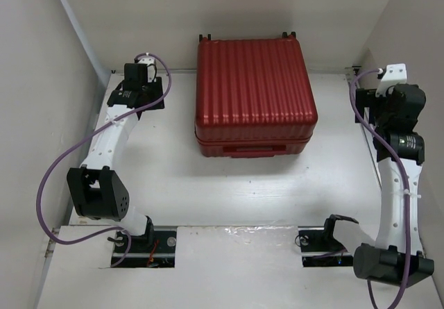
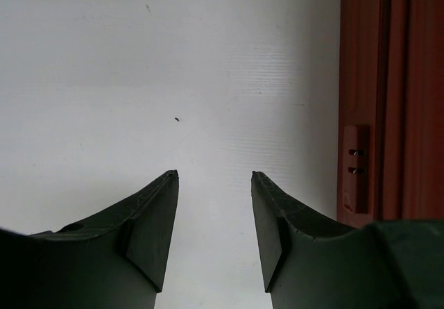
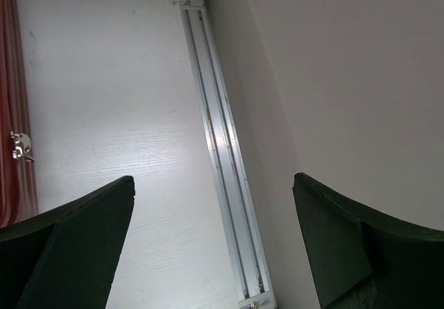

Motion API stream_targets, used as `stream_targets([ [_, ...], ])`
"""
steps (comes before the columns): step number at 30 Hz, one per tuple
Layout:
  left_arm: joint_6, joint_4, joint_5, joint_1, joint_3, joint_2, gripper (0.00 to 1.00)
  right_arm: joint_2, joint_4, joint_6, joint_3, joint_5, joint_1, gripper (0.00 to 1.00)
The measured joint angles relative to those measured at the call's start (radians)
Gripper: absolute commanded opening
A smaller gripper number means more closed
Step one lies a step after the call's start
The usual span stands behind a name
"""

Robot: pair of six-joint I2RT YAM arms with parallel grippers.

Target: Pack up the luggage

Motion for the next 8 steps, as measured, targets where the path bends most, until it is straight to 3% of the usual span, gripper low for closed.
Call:
stream_targets([
  [8, 0.000, 0.001, 0.008, -0.002, 0.000, 0.000, 0.43, -0.077, -0.006, -0.011, 0.000, 0.033, 0.000, 1.00],
])
